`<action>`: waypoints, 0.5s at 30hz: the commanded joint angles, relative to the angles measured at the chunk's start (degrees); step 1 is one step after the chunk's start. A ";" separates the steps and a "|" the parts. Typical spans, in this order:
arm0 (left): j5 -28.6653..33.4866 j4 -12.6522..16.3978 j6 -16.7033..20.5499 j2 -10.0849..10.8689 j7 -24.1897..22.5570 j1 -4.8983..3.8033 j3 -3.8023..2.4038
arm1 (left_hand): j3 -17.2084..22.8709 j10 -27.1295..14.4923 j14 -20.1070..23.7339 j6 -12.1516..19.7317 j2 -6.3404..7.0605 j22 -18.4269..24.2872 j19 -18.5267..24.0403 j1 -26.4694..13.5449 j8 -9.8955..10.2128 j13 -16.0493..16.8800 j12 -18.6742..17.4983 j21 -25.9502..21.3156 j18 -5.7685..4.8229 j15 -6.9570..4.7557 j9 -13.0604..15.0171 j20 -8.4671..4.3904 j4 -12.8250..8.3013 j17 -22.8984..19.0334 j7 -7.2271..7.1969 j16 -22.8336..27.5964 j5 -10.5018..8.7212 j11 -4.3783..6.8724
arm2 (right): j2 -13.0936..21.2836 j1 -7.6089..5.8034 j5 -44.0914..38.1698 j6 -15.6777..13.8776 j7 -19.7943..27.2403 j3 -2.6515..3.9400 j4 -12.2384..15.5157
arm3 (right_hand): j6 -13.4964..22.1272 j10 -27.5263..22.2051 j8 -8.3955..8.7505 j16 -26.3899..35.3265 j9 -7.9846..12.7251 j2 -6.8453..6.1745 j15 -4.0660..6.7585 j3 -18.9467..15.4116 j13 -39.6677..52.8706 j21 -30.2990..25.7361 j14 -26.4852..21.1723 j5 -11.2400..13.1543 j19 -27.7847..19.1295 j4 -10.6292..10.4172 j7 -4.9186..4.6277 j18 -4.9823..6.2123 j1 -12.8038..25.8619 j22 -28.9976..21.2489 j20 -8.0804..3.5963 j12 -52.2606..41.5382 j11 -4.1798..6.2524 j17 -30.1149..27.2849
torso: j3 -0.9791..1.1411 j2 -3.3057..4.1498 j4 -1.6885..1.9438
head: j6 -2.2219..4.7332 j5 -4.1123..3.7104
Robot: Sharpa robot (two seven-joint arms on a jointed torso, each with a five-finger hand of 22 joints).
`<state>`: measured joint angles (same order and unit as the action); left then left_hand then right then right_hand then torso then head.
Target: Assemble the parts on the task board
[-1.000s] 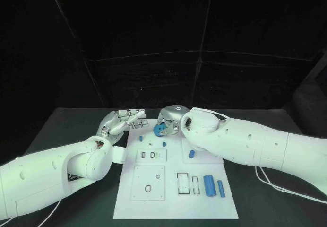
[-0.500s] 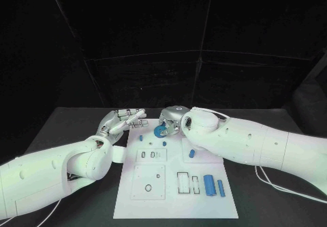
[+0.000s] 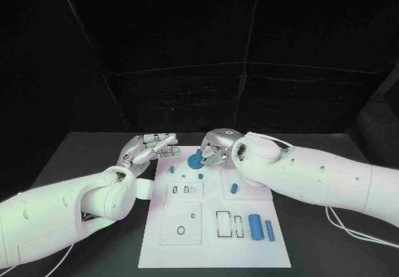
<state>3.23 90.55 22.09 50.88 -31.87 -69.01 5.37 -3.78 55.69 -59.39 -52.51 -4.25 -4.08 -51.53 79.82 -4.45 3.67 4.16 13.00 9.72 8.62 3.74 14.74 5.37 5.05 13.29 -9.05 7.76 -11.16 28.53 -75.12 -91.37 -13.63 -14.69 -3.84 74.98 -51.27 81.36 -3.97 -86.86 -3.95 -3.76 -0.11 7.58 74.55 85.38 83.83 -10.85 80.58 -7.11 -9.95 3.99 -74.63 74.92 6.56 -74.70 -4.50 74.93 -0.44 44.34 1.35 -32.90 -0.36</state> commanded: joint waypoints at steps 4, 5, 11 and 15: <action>-0.12 -0.36 -0.78 0.22 -0.56 -0.10 -0.04 | -0.09 0.23 -0.31 -0.12 0.14 0.07 -0.35 0.03 0.34 0.00 -0.12 -0.32 0.78 -0.09 -0.02 0.07 -0.31 0.08 0.60 0.35 0.03 0.06 | 7.25 -0.13 8.32 -9.29 6.47 -0.03 6.21 | 0.53 -0.80 0.29 0.74 0.10 -0.31 -0.38 0.38 -0.84 -0.26 4.02 0.47 -0.94 0.29 0.09 -0.71 -0.63 -0.27 0.31 0.85 -0.19 5.33 | 0.09 -0.43 -0.53 | 0.40 -0.50; -0.12 -0.48 -0.81 0.23 -0.59 -0.10 -0.04 | -0.09 0.23 -0.31 -0.12 0.14 0.07 -0.35 0.03 0.34 0.00 -0.12 -0.32 0.78 -0.09 -0.02 0.07 -0.31 0.08 0.60 0.36 0.03 0.07 | 8.79 -0.14 9.20 -8.79 7.04 -0.04 7.21 | 0.60 -1.01 0.29 0.90 0.09 -0.42 -0.40 0.36 -1.08 -0.41 3.94 0.65 -1.24 0.36 0.06 -0.63 -0.83 -0.66 0.32 1.13 -0.22 5.01 | 0.10 -0.51 -0.58 | 0.48 -0.64; -0.12 -0.96 -0.79 0.39 -0.76 -0.10 -0.04 | -0.09 0.24 -0.31 -0.13 0.13 0.07 -0.35 0.02 0.33 0.00 -0.12 -0.33 0.78 -0.09 -0.02 0.07 -0.32 0.08 0.58 0.37 0.03 0.07 | 16.58 -0.17 15.13 -6.77 11.02 -0.08 10.02 | -0.15 -1.18 -0.01 1.00 -0.05 -1.35 -0.26 0.36 -1.18 -0.60 3.93 0.96 -1.42 1.47 0.27 -0.60 -3.13 -0.82 0.26 1.36 -0.02 5.06 | 0.26 -1.03 -1.32 | 0.39 -0.56; -0.12 -1.12 -0.80 0.19 -0.89 -0.09 -0.03 | -0.06 0.32 -0.32 -0.22 0.08 0.08 -0.38 0.00 0.31 0.01 -0.09 -0.36 0.78 -0.09 -0.01 0.06 -0.34 0.09 0.52 0.41 0.04 0.10 | 19.97 -0.18 18.53 -6.36 14.95 -0.10 8.75 | -0.56 -0.46 -0.07 0.74 -0.08 -2.38 -0.04 -0.39 -0.14 -0.41 4.12 0.32 -0.98 2.54 0.62 -0.73 -4.60 -0.18 0.07 0.31 0.26 5.74 | 0.53 -1.28 -1.76 | 0.46 -0.32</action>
<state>3.23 89.42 22.03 51.21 -31.92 -69.01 5.39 -3.78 55.69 -59.39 -52.51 -4.25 -4.09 -51.53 79.82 -4.45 3.67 4.16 12.88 9.72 8.62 3.74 14.74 5.37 5.05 13.29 -8.82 7.76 -11.16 48.14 -75.17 -78.17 -19.62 -5.23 -3.95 84.14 -51.50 80.58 -3.98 -85.96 -3.95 -6.17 -0.10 7.25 74.30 84.97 83.84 -10.22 79.33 -4.83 -9.34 4.00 -78.59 74.65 6.94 -74.25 -4.25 74.92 -0.13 43.33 0.03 -32.49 -0.81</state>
